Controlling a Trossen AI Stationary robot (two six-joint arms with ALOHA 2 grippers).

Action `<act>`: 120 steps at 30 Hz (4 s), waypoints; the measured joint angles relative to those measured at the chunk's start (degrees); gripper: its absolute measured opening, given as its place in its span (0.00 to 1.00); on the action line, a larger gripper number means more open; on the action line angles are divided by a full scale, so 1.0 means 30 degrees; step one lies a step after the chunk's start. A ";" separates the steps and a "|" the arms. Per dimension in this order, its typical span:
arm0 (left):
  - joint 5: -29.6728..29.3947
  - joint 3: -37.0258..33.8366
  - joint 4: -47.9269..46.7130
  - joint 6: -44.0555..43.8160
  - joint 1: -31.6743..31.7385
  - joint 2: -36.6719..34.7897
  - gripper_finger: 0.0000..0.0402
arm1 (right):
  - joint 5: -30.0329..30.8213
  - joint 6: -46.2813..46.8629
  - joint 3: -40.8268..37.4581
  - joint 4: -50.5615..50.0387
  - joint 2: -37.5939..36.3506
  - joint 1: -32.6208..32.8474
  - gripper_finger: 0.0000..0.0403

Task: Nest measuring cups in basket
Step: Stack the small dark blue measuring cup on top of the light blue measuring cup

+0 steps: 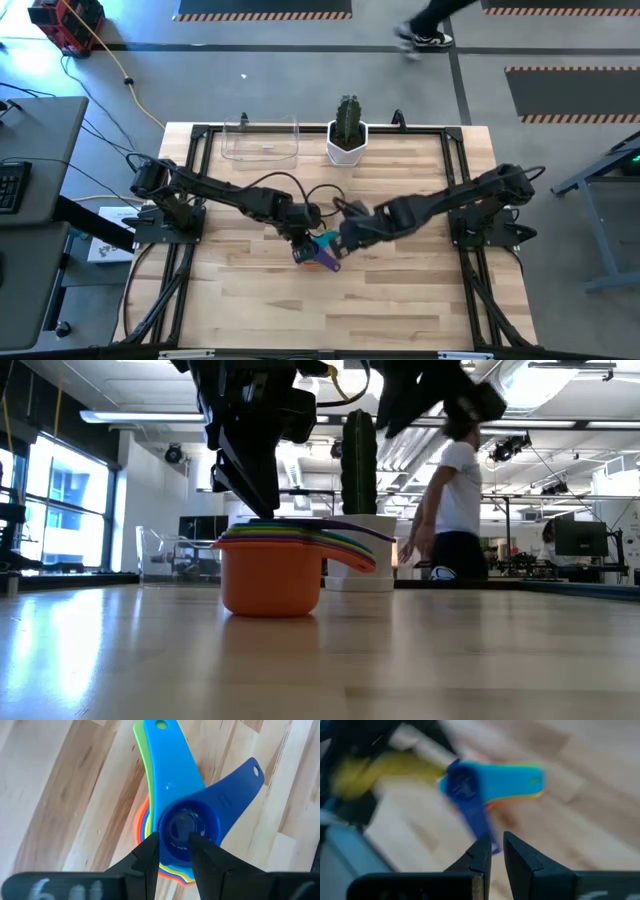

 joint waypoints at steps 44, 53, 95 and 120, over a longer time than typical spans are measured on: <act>0.2280 0.0022 -0.5857 0.0958 0.0649 -0.4379 0.24 | 0.1322 0.0334 0.0007 0.6560 0.6201 0.3050 0.10; 0.2236 0.0022 -0.5843 0.0870 0.0649 -0.4379 0.24 | 0.1904 0.0764 0.0007 0.5012 0.6370 0.3043 0.10; 0.2251 0.0015 -0.5814 0.1533 0.0664 -0.4371 0.24 | 0.2980 -0.1881 0.0007 0.2927 0.6268 0.0141 0.10; 0.2273 0.0007 -0.5923 0.2557 0.0656 -0.4364 0.23 | 0.2192 -0.1050 0.0007 0.1143 0.5073 -0.0090 0.10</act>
